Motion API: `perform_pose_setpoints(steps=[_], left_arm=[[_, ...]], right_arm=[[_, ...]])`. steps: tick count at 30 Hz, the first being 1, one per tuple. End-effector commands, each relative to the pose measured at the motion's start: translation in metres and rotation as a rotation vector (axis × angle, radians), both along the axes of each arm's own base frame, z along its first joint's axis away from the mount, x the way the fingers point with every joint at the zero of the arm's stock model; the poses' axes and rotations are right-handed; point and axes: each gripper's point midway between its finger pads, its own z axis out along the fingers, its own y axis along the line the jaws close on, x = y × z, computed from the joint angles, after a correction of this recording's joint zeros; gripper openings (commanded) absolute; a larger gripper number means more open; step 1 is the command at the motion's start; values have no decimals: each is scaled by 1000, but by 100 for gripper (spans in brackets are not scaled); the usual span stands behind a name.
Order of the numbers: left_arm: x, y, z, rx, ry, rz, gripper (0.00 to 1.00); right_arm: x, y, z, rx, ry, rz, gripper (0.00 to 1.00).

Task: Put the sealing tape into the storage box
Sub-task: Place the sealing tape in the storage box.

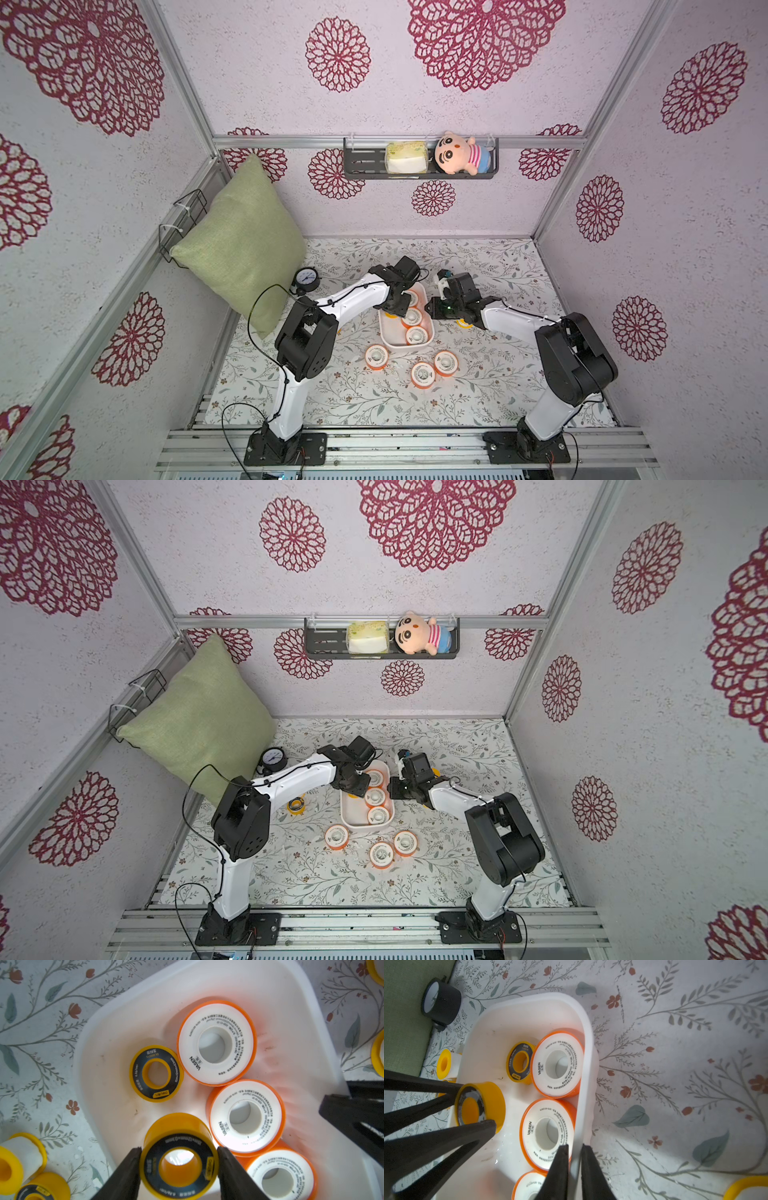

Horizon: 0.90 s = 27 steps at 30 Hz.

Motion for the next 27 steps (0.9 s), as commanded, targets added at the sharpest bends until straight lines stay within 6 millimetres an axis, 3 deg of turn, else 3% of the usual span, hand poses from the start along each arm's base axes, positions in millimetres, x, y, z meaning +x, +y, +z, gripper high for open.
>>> perform_pose_setpoints(steps=[1, 17, 27], left_arm=[[-1, 0, -2, 57, -8, -22, 56], [-6, -1, -17, 106, 24, -38, 60], [-5, -2, -20, 113, 26, -40, 68]], right_arm=[[6, -2, 3, -10, -10, -15, 17], [7, -2, 4, -4, -12, -13, 17], [6, -2, 5, -2, -11, -11, 17]])
